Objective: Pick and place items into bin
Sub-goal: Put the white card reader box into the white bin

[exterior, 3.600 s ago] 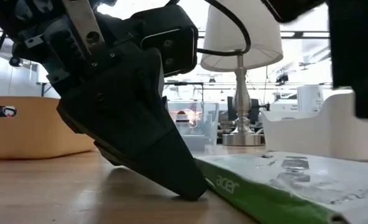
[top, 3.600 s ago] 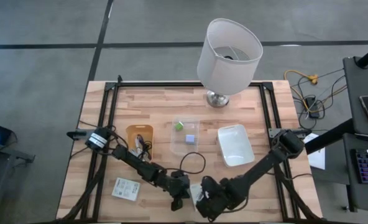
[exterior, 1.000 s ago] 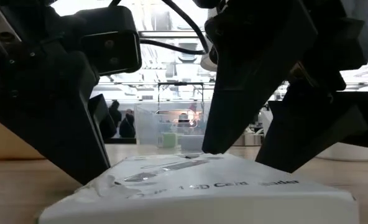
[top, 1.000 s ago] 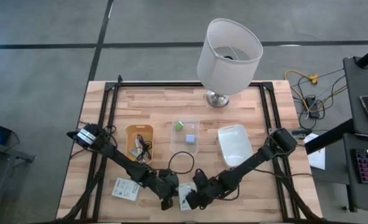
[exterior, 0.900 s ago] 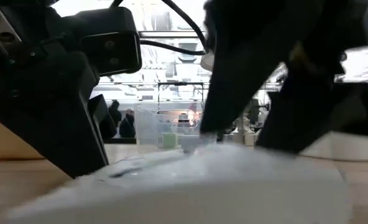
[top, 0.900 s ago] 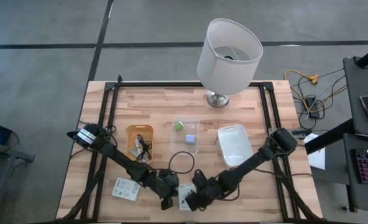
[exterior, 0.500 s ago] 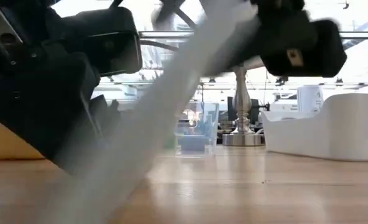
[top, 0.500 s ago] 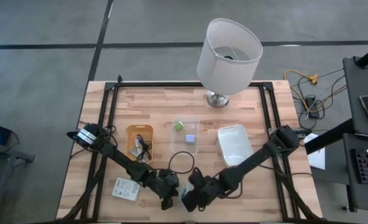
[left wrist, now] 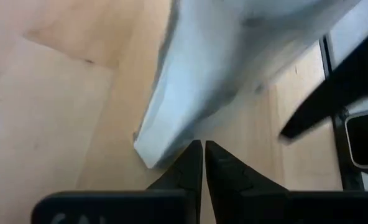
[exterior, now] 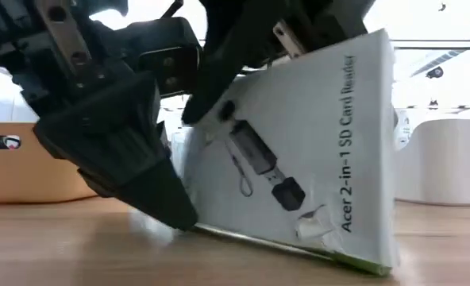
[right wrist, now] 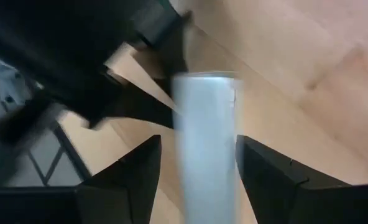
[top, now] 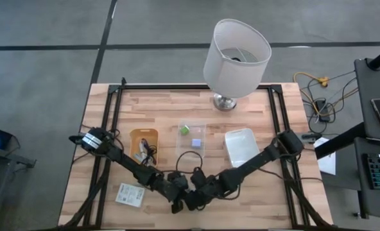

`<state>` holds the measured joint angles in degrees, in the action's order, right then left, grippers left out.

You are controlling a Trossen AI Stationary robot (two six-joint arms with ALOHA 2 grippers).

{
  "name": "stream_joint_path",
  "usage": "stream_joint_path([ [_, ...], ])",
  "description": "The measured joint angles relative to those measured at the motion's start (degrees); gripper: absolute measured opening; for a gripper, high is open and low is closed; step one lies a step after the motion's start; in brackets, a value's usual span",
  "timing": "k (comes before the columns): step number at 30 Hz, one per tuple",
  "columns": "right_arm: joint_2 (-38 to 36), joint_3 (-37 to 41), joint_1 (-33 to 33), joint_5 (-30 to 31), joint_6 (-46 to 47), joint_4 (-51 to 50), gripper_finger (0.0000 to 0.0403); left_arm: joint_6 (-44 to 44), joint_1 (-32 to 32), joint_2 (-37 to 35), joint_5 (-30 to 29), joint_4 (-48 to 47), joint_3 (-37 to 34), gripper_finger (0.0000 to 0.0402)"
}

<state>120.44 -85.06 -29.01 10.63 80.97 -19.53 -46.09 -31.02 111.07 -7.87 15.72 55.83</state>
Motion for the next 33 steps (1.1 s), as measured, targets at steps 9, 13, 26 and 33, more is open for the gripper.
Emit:
stream_joint_path([
  [9, -0.3, -1.92, -1.43, -3.38, -1.72, -9.47, 0.0098, 0.0, -0.09, -0.12, 0.12, 0.04, 0.0, 0.0003],
  [13, -0.68, -1.92, -1.41, -3.15, -1.69, -9.52, 0.0045, 0.0, -0.09, -0.2, 0.01, 0.2, 0.03, 0.0003],
  [26, -18.59, -1.93, -8.05, 10.93, 23.94, -38.91, 0.0052, 0.52, -1.45, -6.3, -12.23, -1.77, -0.04, 0.0003],
  [33, -27.79, -1.04, -9.76, 10.66, 36.95, -68.9, 0.005, 4.91, -1.19, -10.89, -13.87, -1.74, -0.15, 0.0003],
])
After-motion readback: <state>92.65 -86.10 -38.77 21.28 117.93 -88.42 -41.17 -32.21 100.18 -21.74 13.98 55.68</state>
